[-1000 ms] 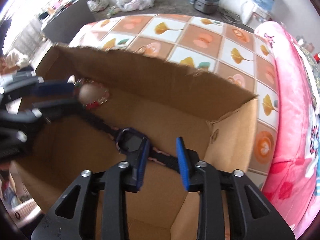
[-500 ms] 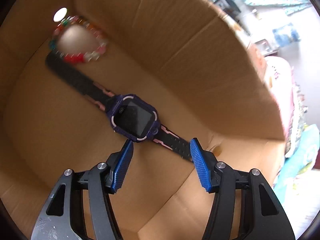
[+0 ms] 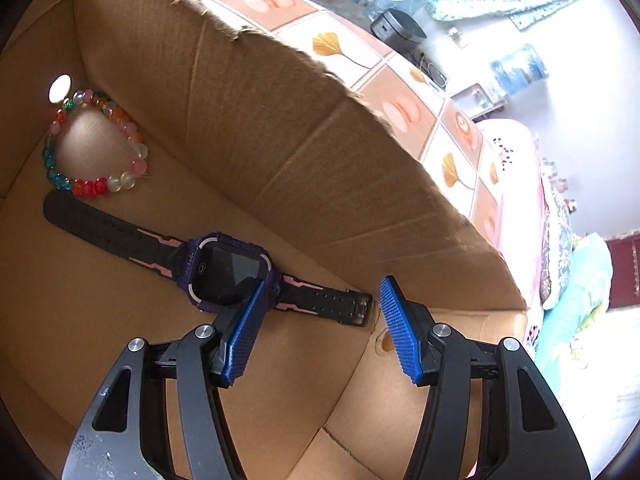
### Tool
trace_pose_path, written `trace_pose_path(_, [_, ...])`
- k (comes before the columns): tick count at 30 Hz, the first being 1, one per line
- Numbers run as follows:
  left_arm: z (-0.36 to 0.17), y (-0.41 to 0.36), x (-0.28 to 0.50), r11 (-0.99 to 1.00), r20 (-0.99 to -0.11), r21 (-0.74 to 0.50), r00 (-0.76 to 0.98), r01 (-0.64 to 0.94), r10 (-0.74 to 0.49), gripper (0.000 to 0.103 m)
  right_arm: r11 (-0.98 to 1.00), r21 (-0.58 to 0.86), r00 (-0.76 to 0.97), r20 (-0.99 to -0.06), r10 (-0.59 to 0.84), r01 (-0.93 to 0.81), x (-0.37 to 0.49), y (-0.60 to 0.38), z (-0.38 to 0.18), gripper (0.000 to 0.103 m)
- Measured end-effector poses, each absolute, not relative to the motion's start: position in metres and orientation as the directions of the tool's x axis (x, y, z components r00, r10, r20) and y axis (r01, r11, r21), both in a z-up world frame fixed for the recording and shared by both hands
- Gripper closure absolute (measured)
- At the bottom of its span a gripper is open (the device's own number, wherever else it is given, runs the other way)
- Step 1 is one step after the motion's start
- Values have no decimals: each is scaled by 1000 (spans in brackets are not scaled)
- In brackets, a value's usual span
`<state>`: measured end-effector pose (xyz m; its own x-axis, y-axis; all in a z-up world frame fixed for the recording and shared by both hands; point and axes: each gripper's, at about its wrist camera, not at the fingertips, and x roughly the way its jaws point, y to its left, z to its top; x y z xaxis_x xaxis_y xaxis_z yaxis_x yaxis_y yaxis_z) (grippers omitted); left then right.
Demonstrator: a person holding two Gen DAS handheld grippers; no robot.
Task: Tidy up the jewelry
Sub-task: 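Withdraw both grippers from the box back over the table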
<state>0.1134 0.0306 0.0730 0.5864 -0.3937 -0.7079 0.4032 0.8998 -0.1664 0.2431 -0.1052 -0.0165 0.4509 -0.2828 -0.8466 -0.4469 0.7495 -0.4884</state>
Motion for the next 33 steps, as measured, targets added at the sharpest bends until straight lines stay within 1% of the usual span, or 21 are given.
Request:
trace_pose_path(3, [74,34,107,901,-692,-179,600,396,-401,57,785,-464,461,-848,-260,-410,240,-114,-5,48])
trace_pose_path(4, [75,35,104,899,-685,-186,604,396,-408,57,806,-436,456,-857,-238,-399,238,-119,0,48])
trace_pose_path(6, [78,37,97,896,-669,-191,615,401,-418,56,861,-348,451,-878,-160,-372,233,-134,18,48])
trace_pose_path(8, [81,40,87,890,-645,-190,630,415,-432,54,907,-247,483,-874,-56,-342,216,-148,43,48])
trace_pose_path(10, [84,43,76,882,-624,-185,642,434,-447,51,934,-165,529,-848,30,-317,192,-164,69,48])
trace_pose_path(12, [85,46,63,871,-608,-176,645,460,-463,46,953,-87,591,-799,107,-290,160,-186,96,46])
trace_pose_path(15, [82,49,42,852,-599,-175,633,494,-490,40,963,22,660,-724,201,-269,107,-209,123,40])
trace_pose_path(16, [79,49,35,845,-601,-181,623,504,-500,39,964,55,679,-699,223,-259,84,-219,125,34])
trace_pose_path(17, [77,49,30,839,-603,-189,614,510,-509,37,964,80,689,-685,237,-253,65,-228,122,31])
trace_pose_path(19, [68,47,20,834,-619,-200,594,514,-514,33,968,113,689,-684,240,-226,47,-251,110,28])
trace_pose_path(21, [56,41,12,839,-644,-193,580,509,-499,32,976,116,674,-708,210,-183,32,-251,96,24])
trace_pose_path(22, [47,36,11,845,-663,-186,570,502,-485,31,982,112,665,-724,185,-152,26,-251,83,20])
trace_pose_path(23, [38,31,11,851,-683,-181,560,493,-470,31,987,114,649,-743,163,-117,14,-255,73,18])
trace_pose_path(24, [27,24,12,860,-711,-169,544,482,-445,31,989,118,615,-775,145,-84,15,-249,58,18])
trace_pose_path(26, [5,11,12,871,-755,-134,521,473,-399,31,987,155,533,-832,152,-41,11,-247,26,18])
trace_pose_path(28, [-15,-5,15,881,-796,-84,501,465,-340,31,991,137,475,-872,119,3,7,-244,2,18])
trace_pose_path(30, [-30,-19,17,880,-819,-34,491,473,-295,31,995,103,461,-883,83,18,-8,-238,-9,18])
trace_pose_path(33, [-47,-28,20,883,-843,-5,473,468,-256,31,998,65,450,-891,57,4,-9,-231,-19,17])
